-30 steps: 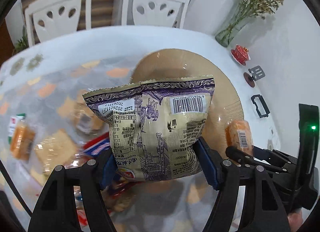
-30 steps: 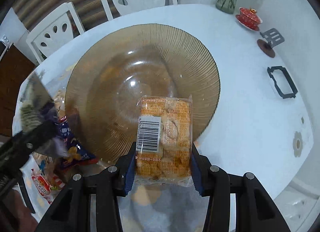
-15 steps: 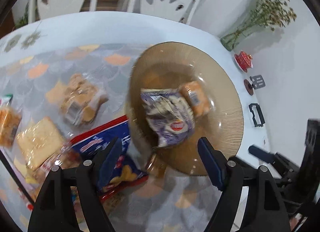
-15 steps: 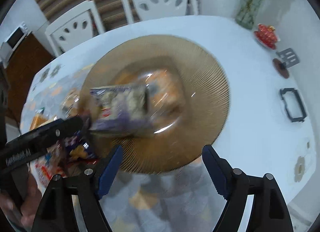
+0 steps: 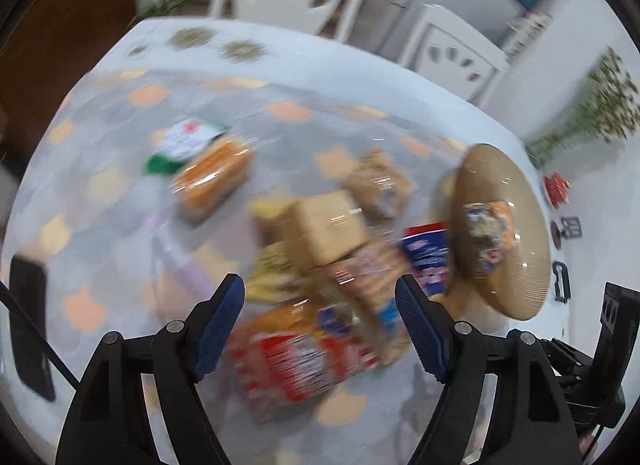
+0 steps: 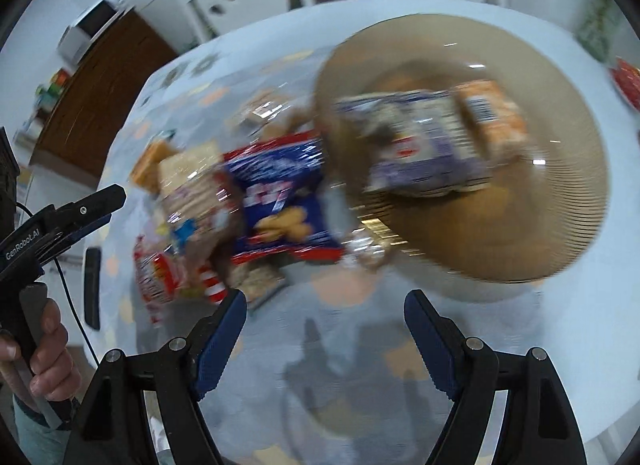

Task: Organize snacks
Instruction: 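Drop the chip bag into the amber bowl while the right tool drops the pastry there, then grasp the orange-labelled rice cake with the left tool while the right tool grasps the striped cracker bag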

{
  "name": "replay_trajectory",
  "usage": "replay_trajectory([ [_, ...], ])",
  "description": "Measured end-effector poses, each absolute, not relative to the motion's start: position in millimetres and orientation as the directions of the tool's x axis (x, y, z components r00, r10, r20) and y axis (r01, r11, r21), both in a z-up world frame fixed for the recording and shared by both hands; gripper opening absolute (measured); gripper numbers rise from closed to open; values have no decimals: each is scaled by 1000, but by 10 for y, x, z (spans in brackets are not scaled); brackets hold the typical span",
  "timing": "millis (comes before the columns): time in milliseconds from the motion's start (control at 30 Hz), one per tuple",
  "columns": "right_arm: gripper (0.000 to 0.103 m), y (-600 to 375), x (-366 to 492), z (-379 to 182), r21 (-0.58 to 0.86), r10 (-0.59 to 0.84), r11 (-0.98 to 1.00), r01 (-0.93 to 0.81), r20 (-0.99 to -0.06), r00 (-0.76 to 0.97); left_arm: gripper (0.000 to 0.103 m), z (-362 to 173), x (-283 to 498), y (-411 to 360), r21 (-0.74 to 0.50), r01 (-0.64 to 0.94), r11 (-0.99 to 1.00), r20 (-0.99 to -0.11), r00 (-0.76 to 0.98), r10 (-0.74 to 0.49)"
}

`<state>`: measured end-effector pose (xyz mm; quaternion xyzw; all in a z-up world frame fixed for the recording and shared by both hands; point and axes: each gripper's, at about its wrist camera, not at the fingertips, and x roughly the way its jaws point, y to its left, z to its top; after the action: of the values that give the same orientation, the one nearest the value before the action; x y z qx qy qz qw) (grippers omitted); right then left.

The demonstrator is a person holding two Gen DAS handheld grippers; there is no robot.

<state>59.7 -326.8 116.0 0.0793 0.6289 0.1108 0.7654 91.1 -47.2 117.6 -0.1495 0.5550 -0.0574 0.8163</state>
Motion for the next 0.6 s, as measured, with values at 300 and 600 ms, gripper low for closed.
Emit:
replay_trajectory([
  [300,79,-2560,657,1110,281,307,942,-184,-943,131,77,940,592,-99,-261,-79,962,-920,321,-223],
  [600,79,-2307,817,1126,303,322,941,-153,-939,123,77,1007,555,41,-254,-39,966,-905,363,-223],
])
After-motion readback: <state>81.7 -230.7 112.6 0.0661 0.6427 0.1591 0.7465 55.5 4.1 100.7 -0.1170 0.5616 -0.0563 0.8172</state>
